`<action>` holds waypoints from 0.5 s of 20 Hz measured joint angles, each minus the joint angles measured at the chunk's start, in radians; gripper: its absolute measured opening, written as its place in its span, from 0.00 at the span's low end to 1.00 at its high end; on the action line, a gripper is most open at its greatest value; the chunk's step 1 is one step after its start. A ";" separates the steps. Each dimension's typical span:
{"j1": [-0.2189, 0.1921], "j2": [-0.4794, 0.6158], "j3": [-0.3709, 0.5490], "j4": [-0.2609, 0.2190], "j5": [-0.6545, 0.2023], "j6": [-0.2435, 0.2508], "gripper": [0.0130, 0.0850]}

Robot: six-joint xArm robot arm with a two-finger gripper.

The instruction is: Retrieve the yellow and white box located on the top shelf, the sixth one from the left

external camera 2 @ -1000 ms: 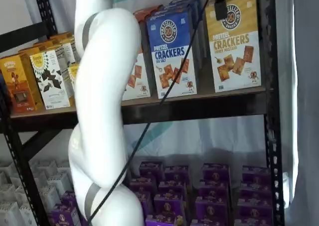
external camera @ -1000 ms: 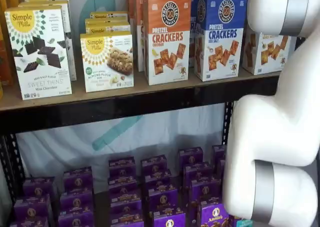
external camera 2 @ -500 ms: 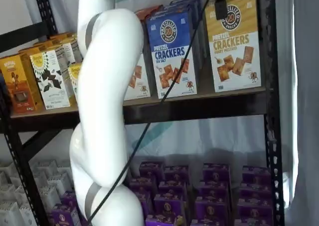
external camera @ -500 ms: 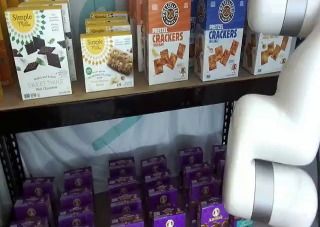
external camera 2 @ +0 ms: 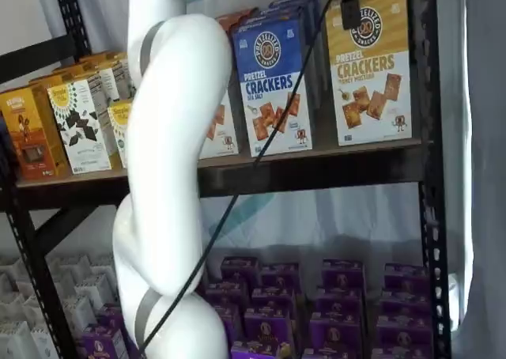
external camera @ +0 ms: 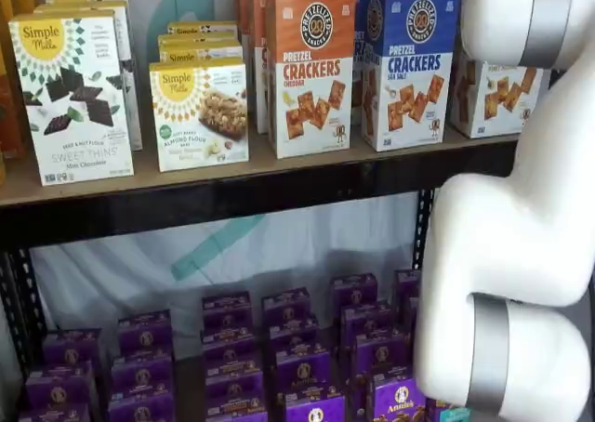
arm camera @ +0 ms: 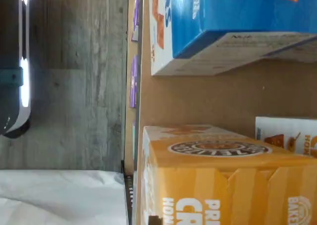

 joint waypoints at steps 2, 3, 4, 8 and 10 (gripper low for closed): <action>-0.001 -0.002 -0.006 0.004 0.012 0.001 0.67; -0.002 -0.011 0.003 0.004 0.008 0.001 0.67; -0.004 -0.026 0.023 0.007 -0.001 -0.001 0.67; -0.016 -0.067 0.066 0.024 -0.004 -0.005 0.67; -0.023 -0.084 0.081 0.030 0.009 -0.009 0.67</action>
